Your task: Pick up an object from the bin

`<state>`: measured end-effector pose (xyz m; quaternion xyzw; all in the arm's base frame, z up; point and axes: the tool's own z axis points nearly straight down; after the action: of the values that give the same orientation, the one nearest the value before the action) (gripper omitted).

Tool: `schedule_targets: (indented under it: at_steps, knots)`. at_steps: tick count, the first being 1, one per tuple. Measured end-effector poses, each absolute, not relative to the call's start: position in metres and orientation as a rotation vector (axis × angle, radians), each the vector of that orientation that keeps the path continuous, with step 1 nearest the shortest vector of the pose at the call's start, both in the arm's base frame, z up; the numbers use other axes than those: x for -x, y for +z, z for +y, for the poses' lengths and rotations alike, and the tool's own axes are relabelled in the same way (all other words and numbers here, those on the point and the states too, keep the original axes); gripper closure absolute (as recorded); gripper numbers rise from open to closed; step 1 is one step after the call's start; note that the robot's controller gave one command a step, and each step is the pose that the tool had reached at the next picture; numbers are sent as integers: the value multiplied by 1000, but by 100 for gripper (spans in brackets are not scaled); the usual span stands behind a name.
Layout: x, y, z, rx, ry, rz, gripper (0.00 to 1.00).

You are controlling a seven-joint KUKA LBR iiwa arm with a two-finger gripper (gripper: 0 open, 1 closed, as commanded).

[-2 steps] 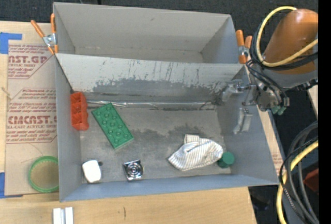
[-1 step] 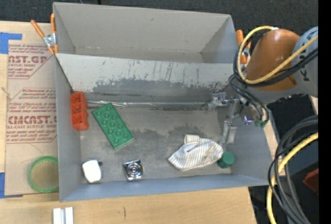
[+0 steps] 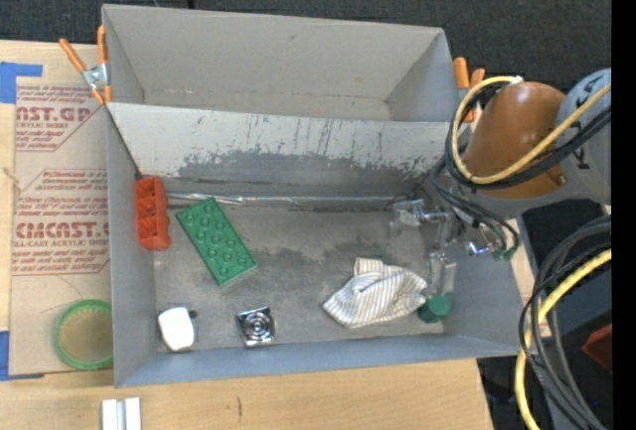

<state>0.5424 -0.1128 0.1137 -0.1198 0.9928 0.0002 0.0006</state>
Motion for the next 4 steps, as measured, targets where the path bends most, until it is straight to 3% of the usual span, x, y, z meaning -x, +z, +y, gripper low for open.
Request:
schedule_targets:
  at_steps: [1, 2, 3, 4]
  knots:
    - [-522, 96, -106, 460, -3, 3100, 0]
    - [-507, 82, -99, 106, 1, 3136, 0]
    - [-508, 73, -92, 211, -2, 3129, 0]
    - [-505, 70, -47, 250, 2, 3127, 100]
